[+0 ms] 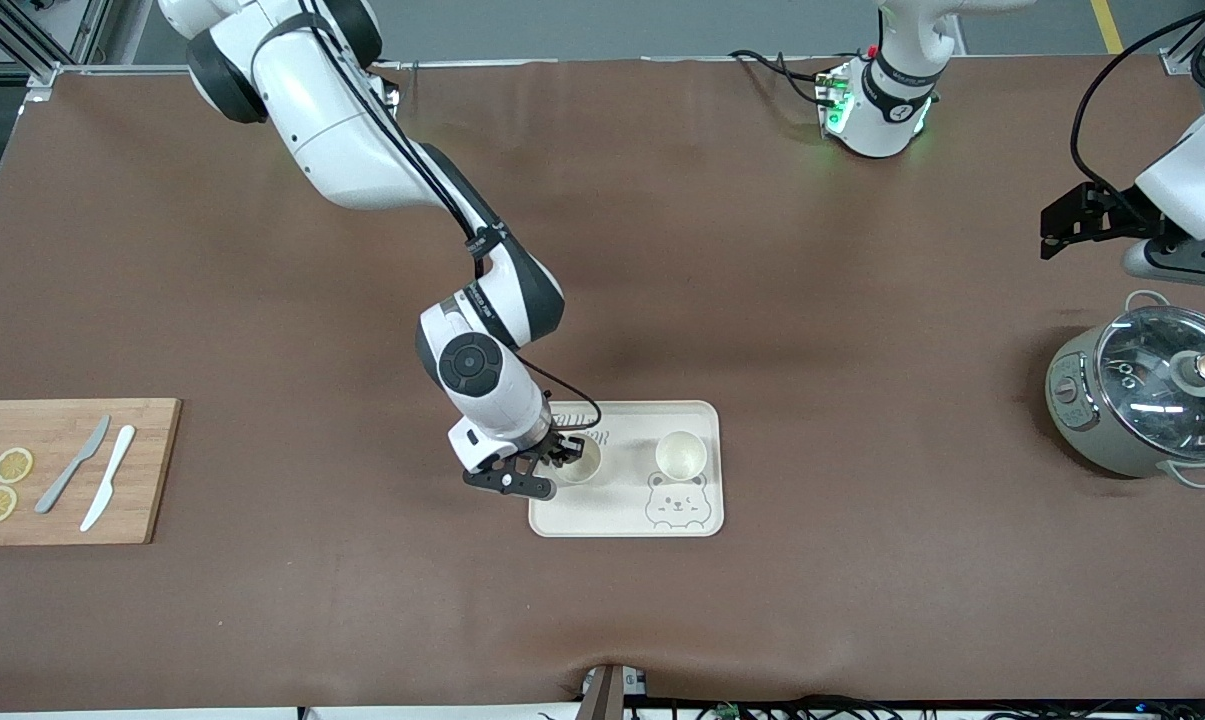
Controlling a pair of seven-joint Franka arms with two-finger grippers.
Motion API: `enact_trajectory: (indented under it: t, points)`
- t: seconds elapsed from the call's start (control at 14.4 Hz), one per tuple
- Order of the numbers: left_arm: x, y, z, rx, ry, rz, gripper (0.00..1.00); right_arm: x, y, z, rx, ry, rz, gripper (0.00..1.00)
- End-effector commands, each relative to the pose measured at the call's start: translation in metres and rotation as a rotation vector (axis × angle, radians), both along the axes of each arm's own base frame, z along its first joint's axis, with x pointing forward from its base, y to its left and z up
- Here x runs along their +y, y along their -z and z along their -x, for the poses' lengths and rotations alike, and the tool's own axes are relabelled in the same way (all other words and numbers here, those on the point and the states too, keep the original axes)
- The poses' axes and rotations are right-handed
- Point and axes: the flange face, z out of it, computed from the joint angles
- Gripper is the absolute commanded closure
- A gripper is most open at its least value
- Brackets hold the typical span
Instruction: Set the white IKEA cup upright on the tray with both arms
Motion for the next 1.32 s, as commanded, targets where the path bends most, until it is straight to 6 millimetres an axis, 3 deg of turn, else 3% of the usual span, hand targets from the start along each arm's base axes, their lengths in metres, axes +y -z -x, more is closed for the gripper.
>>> enact_trajectory:
  t: [0.0,0.28,0.56,0.91,1.05,1.25]
  points:
    - [0.004,-0.004,-0.002,-0.005,0.008,-0.003,0.00,0.000,-0.008,-0.006,-0.017,0.002,-0.003,0.00]
    - [0.008,-0.001,-0.008,-0.024,-0.001,0.001,0.00,-0.008,-0.045,-0.010,-0.012,0.001,-0.005,0.00]
    - [0.007,-0.001,-0.012,-0.045,0.001,0.001,0.00,-0.030,-0.134,0.005,0.087,-0.027,0.047,0.00]
    - [0.007,-0.002,-0.013,-0.057,0.000,0.004,0.00,-0.115,-0.263,0.034,0.176,-0.086,0.087,0.00]
    - [0.007,-0.002,-0.013,-0.057,0.000,0.004,0.00,-0.152,-0.299,0.053,0.170,-0.112,0.087,0.00]
    - [0.011,-0.002,-0.014,-0.061,-0.006,0.002,0.00,-0.215,-0.336,0.074,0.176,-0.162,0.091,0.00]
